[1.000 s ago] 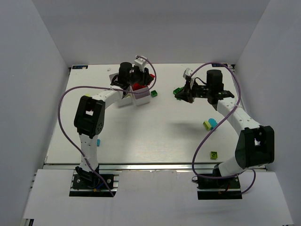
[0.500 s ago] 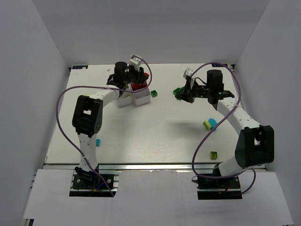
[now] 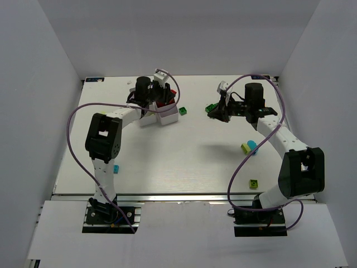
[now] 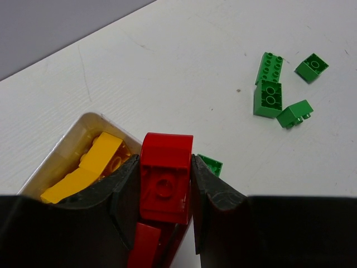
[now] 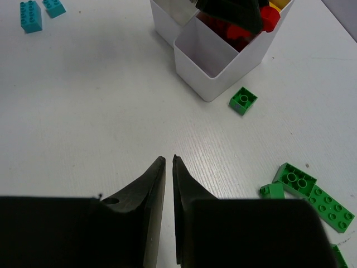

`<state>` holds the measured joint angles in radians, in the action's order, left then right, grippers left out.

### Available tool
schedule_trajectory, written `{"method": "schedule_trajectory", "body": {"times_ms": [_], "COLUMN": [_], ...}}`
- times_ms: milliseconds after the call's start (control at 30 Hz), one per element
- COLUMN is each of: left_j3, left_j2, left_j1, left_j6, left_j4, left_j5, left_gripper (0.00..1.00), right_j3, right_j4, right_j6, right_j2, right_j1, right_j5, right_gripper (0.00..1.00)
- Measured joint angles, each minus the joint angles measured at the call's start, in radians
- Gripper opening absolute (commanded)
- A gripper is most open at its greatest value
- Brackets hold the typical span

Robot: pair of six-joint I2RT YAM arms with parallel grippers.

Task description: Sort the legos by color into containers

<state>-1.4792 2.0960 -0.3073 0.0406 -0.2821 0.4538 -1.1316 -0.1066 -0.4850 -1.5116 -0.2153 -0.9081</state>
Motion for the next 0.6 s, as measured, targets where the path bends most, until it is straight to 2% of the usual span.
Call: {"method": "schedule_trajectory", "body": {"times_ms": [67, 300, 600], "left_j3": [0.016, 0.048, 0.062], "left_j2": [-0.009, -0.033, -0.049], "left_j1": [0.0, 0.0, 0.001], "left_j6": [0.0, 0.006, 0.008], "left_j4": [-0.012, -0.019, -0.018], "left_j5": [-0.005, -0.036, -0.069], "left_gripper": [0.5, 0.62, 0.64], "right_j3": [0.0, 0.0, 0.0], "right_j4": [0.0, 0.0, 0.0], "right_j6": [-0.002, -0.004, -0.005], "right_j2": [0.0, 0.0, 0.0], "right_j1": [0.0, 0.0, 0.0], "right_j5": [0.0, 0.0, 0.0], "right_gripper": [0.17, 0.17, 0.17]}}
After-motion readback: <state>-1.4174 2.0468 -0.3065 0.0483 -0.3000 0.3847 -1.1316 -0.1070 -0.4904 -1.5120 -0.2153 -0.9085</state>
